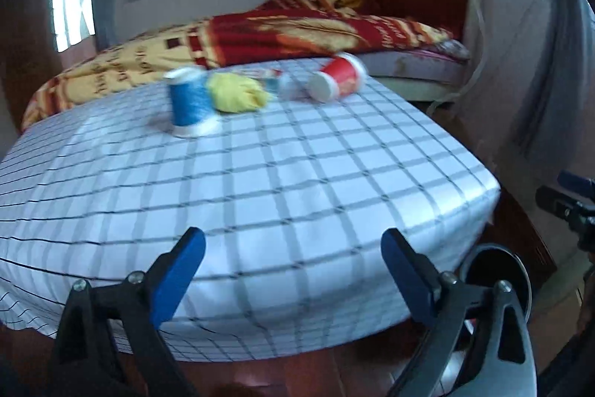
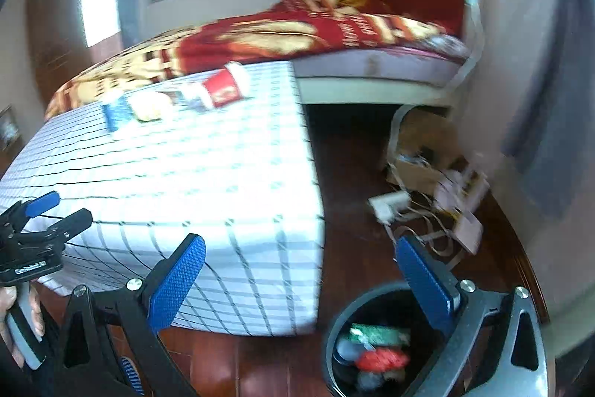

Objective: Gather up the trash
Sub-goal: 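Move both tools back toward the table, then grasp the blue paper cup with the left tool while the right tool grasps the red paper cup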

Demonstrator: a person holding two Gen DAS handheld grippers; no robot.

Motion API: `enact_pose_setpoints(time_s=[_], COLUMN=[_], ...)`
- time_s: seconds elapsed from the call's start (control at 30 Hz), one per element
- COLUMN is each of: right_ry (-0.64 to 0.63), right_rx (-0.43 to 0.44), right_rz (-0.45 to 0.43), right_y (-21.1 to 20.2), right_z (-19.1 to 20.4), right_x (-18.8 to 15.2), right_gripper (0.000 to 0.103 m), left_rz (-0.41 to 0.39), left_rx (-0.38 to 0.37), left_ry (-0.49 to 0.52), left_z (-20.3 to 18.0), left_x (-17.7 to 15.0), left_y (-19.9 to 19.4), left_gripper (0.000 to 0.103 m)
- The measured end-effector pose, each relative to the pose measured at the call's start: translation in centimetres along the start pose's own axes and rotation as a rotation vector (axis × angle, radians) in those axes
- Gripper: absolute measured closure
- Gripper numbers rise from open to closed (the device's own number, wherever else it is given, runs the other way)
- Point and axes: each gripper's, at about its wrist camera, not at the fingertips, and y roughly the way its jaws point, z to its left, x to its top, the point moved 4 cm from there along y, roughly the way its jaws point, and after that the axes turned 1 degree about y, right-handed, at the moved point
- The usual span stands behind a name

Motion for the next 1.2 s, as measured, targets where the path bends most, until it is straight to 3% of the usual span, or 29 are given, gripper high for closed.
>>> enact_pose_setpoints(time_s=[0.23,0.67,1.07,1.2], right_ry=[-0.102,-0.230,-0.351,-0.371], right_rx=[0.066,0.117,0.150,0.154], right_rz=[-0.010,0.057,0.106,0.106], right_y=[4.5,17.7,25.5,26.3], right_z=[4.7,8.6,10.2,10.9], right_x=[5.9,14.1,17.4,17.6], right_gripper=[0.000,0.000,0.000,0.000], left_rz=[-0.026,0.007,0.047,0.067], left_rx=[0.088,0.134,0.135,0.118], left_ry=[-0.060,-0.052,-0.046,-0.063], left_z=[5.6,10.0,11.3,11.8], left_x=[3.2,8.5,11.3,11.4], left_y=[2.0,10.9,16.0,16.8], left_gripper=[0.007,0.007,0.007,0.016])
